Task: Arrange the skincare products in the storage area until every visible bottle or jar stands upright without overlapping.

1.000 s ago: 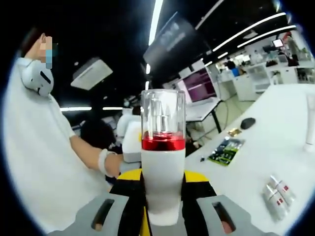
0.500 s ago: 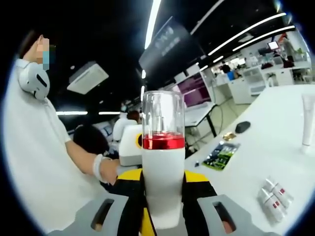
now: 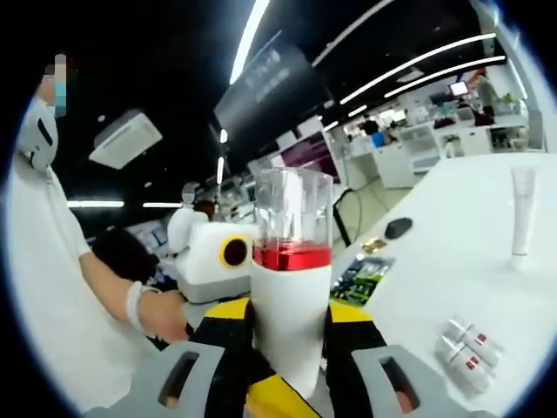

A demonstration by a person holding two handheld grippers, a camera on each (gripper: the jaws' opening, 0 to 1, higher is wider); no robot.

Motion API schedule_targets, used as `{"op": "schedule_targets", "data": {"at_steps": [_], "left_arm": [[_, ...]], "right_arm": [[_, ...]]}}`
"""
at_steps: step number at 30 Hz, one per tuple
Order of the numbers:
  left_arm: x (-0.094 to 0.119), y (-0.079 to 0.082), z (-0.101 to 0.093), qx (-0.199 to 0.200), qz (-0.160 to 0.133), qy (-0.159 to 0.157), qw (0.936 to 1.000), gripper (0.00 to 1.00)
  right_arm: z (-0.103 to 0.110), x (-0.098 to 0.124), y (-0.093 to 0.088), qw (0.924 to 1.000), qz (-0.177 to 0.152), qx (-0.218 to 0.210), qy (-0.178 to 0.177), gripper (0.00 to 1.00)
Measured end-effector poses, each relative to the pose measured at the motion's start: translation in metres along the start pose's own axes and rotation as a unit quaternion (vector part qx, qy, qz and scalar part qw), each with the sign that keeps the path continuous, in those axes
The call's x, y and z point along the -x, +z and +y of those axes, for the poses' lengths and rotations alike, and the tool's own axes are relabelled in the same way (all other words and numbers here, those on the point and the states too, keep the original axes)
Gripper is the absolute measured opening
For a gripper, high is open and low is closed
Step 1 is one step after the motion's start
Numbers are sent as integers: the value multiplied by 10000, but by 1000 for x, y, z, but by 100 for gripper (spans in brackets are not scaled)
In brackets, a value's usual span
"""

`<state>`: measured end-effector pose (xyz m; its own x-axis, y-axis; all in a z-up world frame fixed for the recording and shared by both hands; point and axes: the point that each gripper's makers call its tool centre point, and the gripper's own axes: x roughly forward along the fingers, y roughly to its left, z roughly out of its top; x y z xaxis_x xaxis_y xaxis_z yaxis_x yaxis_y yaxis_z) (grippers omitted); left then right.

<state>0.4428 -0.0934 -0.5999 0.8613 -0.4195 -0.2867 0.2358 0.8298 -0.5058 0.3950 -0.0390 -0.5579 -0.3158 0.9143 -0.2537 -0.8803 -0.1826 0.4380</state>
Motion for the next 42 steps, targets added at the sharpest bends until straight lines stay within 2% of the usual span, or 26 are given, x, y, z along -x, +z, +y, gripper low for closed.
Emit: {"op": "schedule_targets", "data": {"at_steps": [4, 12, 14, 21, 25, 28, 33, 42], "left_arm": [[1, 0, 9, 77, -3, 240, 9997, 34], [2, -3, 13, -19, 77, 394, 9992, 28], [1, -2, 11, -66, 52, 360, 9993, 28], [0, -3, 9, -147, 58, 272, 9995, 28], [2, 1, 7, -125, -66, 212, 9997, 28], [3, 3, 7, -124, -135, 168, 9997, 28], [7, 13, 6, -235, -408, 72, 9989, 28], [7, 17, -1, -166, -537, -137, 9983, 29]], "right_arm": [[-9, -3, -1, 9995, -27, -69, -314, 28], [-28, -5, -6, 9961, -37, -21, -886, 30], [-29, -1, -5, 9966, -119, -182, -798, 30], [-26, 2, -6, 9971, -142, -63, -748, 28], [-24, 2, -2, 9970, -260, -130, -717, 27], [-26, 4, 3, 9964, -423, -344, -649, 26], [-29, 8, 9, 9941, -640, -625, -618, 26], [-26, 14, 14, 9913, -833, -902, -466, 26]]}}
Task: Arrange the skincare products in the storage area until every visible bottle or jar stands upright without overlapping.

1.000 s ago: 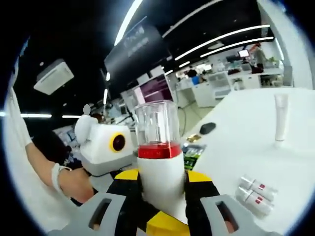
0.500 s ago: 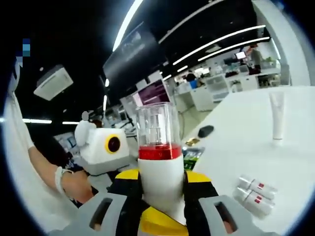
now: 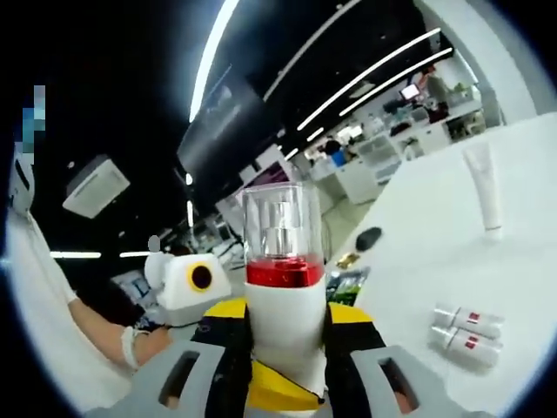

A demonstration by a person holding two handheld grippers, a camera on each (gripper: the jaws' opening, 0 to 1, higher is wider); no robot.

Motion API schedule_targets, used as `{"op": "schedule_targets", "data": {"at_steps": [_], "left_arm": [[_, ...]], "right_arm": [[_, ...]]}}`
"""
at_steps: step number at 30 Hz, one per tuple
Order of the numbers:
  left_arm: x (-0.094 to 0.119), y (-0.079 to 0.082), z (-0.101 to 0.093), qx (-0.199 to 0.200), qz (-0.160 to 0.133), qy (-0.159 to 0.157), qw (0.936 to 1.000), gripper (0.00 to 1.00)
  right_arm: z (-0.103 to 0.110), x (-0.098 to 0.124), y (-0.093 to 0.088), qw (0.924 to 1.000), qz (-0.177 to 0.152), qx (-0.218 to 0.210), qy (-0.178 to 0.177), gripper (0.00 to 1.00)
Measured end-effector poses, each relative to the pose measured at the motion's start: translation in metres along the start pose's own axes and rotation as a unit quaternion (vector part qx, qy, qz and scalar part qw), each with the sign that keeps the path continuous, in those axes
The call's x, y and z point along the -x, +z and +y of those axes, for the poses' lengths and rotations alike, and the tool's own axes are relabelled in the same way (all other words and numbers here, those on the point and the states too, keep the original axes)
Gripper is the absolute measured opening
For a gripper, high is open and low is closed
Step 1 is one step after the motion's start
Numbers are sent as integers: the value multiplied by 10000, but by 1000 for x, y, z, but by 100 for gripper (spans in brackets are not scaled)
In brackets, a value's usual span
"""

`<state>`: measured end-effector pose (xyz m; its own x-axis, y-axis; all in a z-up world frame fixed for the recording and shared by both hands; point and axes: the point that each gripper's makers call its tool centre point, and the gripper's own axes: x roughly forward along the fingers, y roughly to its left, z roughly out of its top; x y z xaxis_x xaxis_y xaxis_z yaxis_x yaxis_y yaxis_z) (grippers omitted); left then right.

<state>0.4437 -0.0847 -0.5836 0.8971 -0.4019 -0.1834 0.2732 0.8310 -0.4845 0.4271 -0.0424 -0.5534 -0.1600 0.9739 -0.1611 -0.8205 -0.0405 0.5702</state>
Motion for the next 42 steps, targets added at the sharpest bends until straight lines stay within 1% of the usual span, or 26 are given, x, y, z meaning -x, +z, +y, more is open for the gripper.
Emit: {"op": "schedule_targets", "data": {"at_steps": [2, 4, 5, 6, 7, 8, 11, 12, 15, 16, 17, 19, 20, 21, 22, 23, 24, 25, 29, 33, 35, 36, 37, 38, 40, 42], "left_arm": [[0, -2, 1, -63, 51, 33, 10000, 29], [-1, -6, -3, -226, 152, 23, 9996, 28], [-1, -8, -3, -333, 214, 39, 9992, 28], [-1, -11, -1, -300, 256, 101, 9992, 28], [0, -13, 0, -266, 325, 73, 9991, 28], [1, -15, 1, -198, 371, 20, 9991, 27], [2, -13, 2, -135, 353, 11, 9993, 27], [3, -12, 4, -8, 337, -19, 9994, 27], [3, -12, 3, 86, 305, -43, 9995, 27], [4, -11, 2, 112, 300, -58, 9995, 27], [4, -12, 2, 139, 315, -65, 9994, 27], [3, -13, 2, 148, 355, -91, 9992, 27], [3, -14, 0, 138, 385, -113, 9991, 27], [1, -15, 0, 194, 429, -154, 9988, 27], [0, -17, 1, 224, 470, -160, 9985, 27], [-1, -18, 1, 194, 485, -190, 9985, 27], [-2, -19, 1, 169, 510, -200, 9984, 27], [-3, -19, 2, 190, 524, -199, 9982, 27], [-6, -25, 3, 229, 641, -223, 9974, 27], [-7, -25, 3, 207, 645, -250, 9974, 27], [-7, -27, 1, 205, 689, -276, 9970, 27], [-7, -28, 0, 208, 708, -286, 9969, 27], [-7, -29, -1, 218, 723, -299, 9967, 27], [-7, -29, -1, 218, 733, -306, 9966, 27], [-7, -31, -2, 202, 771, -311, 9963, 27], [-6, -32, -4, 188, 805, -327, 9960, 27]], "right_arm": [[0, 0, 0, 10000, 46, 18, -77, 26], [2, -2, -3, 9998, 149, 85, -119, 27], [2, -3, -6, 9994, 253, 138, -191, 27], [2, -4, -9, 9988, 349, 233, -259, 27], [3, -4, -12, 9976, 480, 395, -307, 27], [5, -6, -13, 9974, 492, 403, -352, 27], [6, -9, -12, 9968, 526, 340, -487, 28], [4, -9, -12, 9967, 556, 217, -558, 28], [3, -10, -11, 9966, 617, -164, -521, 30], [3, -10, -10, 9966, 614, -273, -474, 30], [4, -9, -10, 9958, 635, -518, -412, 31], [4, -8, -9, 9939, 625, -858, -312, 34], [5, -7, -8, 9914, 587, -1150, -202, 36], [5, -5, -8, 9878, 565, -1444, -124, 41], [8, -5, -5, 9869, 522, -1526, 49, 42], [6, -4, -4, 9828, 466, -1784, -27, 43], [5, -2, -5, 9813, 442, -1873, -17, 43], [3, -1, -7, 9832, 459, -1764, -84, 43], [3, -1, -9, 9852, 543, -1620, -124, 43], [5, -1, -9, 9917, 604, -1122, -138, 41], [5, -1, -11, 9953, 708, -638, -183, 40], [5, -2, -11, 9961, 737, -431, -215, 39], [5, -2, -11, 9967, 762, -131, -235, 38], [5, -2, -11, 9967, 773, -24, -242, 37], [5, -2, -15, 9935, 974, 496, -315, 35], [5, -1, -17, 9897, 1134, 803, -350, 34]]}}
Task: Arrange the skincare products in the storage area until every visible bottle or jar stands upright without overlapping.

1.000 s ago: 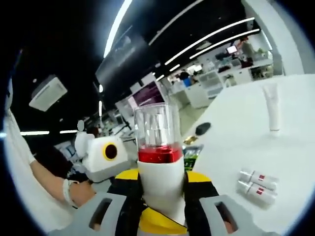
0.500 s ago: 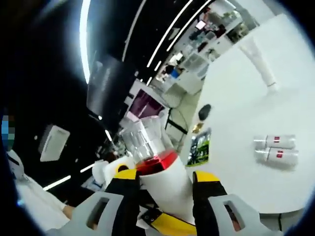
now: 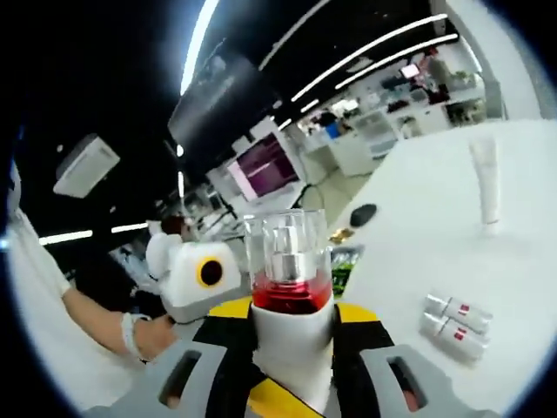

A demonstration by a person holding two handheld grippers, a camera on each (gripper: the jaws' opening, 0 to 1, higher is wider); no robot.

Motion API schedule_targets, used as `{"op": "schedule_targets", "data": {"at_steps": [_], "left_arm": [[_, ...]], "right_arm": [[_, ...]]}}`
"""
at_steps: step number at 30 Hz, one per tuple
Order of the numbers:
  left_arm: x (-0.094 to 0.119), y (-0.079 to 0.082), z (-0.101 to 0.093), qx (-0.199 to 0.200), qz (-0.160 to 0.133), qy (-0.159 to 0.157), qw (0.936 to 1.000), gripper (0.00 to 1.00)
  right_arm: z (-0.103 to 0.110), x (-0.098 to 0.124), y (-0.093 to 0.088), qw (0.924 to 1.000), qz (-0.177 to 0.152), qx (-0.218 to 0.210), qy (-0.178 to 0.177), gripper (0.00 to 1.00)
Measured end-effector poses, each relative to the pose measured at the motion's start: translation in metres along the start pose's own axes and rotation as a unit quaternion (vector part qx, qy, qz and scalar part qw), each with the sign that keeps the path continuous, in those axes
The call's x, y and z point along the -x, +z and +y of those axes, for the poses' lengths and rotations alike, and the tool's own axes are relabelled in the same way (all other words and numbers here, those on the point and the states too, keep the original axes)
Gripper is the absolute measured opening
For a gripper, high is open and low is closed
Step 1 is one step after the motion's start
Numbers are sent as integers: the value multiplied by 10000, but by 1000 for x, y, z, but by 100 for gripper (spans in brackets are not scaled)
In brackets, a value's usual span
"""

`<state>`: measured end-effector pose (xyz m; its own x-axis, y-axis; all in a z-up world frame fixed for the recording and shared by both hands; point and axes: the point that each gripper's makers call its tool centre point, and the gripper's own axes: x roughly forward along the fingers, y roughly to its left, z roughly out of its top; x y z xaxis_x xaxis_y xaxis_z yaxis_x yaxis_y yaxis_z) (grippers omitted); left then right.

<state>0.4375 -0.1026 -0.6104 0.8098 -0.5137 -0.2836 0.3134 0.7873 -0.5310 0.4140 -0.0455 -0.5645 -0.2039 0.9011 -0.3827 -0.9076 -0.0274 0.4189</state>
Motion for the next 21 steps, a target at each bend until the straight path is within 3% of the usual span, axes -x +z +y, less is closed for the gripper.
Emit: {"op": "schedule_targets", "data": {"at_steps": [8, 14, 21], "left_arm": [[-2, -4, -4, -170, 72, -27, 9998, 27], [-4, -12, -4, -411, 272, 174, 9986, 27], [-4, -12, -8, -543, 281, 156, 9980, 28]], "right_arm": [[1, 1, -5, 9993, 114, 307, -157, 29], [-2, 2, -11, 9983, 182, 462, -316, 28], [-6, 8, -13, 9982, 186, 347, -442, 28]]}}
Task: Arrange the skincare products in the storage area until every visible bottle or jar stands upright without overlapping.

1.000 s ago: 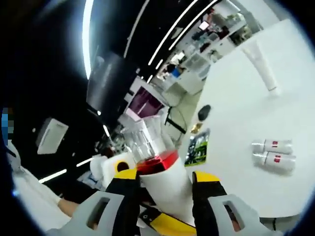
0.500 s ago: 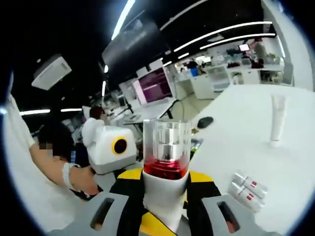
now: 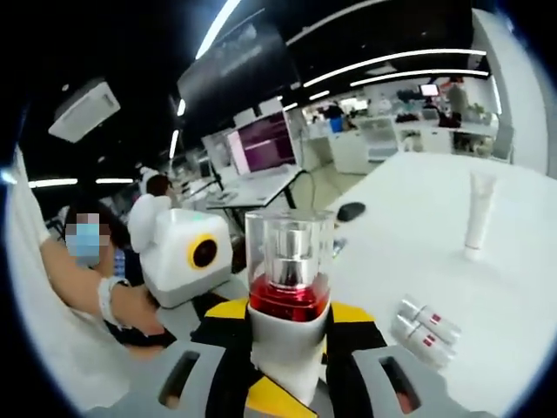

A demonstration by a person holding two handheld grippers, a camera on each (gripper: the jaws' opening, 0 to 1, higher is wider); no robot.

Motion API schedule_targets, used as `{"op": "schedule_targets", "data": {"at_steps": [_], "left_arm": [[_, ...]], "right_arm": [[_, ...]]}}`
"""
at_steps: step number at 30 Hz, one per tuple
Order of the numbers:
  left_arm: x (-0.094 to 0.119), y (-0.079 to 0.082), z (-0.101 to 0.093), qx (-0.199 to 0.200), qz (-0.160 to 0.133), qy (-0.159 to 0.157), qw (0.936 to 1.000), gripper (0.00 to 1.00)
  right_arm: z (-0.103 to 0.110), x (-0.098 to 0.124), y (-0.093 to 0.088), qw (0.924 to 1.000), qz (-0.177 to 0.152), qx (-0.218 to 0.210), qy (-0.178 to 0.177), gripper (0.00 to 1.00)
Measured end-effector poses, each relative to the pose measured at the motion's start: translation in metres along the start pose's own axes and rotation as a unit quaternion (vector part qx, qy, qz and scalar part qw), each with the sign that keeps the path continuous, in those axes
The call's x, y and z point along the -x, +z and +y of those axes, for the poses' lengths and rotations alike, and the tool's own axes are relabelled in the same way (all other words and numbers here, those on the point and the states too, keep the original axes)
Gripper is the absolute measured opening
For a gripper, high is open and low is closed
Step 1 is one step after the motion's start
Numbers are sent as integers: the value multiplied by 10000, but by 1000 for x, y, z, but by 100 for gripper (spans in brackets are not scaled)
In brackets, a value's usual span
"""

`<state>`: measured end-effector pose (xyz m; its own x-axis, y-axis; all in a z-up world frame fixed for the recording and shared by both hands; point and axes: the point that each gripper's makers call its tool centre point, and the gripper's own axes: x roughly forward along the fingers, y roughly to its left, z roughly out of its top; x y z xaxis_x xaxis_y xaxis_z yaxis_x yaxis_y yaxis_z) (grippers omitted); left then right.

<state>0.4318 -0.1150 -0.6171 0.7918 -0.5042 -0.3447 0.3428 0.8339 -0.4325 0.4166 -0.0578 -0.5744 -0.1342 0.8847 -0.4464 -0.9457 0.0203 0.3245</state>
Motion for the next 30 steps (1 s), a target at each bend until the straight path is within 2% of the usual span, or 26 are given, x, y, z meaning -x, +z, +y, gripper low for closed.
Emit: {"op": "schedule_targets", "data": {"at_steps": [9, 10, 11, 12, 13, 15, 17, 22, 28, 30], "left_arm": [[1, 9, 8, 39, -248, 163, 9996, 28], [2, 10, 12, -170, -224, 221, 9994, 28], [3, 10, 14, -44, -339, 277, 9990, 28], [4, 6, 19, 49, -235, 350, 9991, 27], [6, 4, 21, -23, -172, 392, 9991, 26], [7, 5, 22, -58, -193, 441, 9988, 26], [7, 8, 28, 76, -252, 464, 9986, 27], [4, 1, 33, 149, -105, 644, 9978, 27], [-1, -15, 42, 61, 306, 840, 9960, 27], [-1, -19, 46, -83, 432, 958, 9944, 27]], "right_arm": [[-9, -4, 8, 9997, 79, -204, 99, 27], [-10, -6, 9, 9996, 91, -217, 132, 27], [-12, -7, 10, 9996, 106, -197, 163, 27], [-13, -9, 12, 9996, 124, -184, 195, 27], [-16, -10, 13, 9995, 135, -188, 206, 27], [-18, -11, 16, 9994, 104, -211, 240, 27], [-21, -14, 21, 9989, 24, -305, 355, 27], [-27, -15, 26, 9980, -63, -388, 489, 28], [-48, -11, 31, 9967, -240, -493, 605, 28], [-52, -10, 32, 9963, -297, -525, 610, 28]]}}
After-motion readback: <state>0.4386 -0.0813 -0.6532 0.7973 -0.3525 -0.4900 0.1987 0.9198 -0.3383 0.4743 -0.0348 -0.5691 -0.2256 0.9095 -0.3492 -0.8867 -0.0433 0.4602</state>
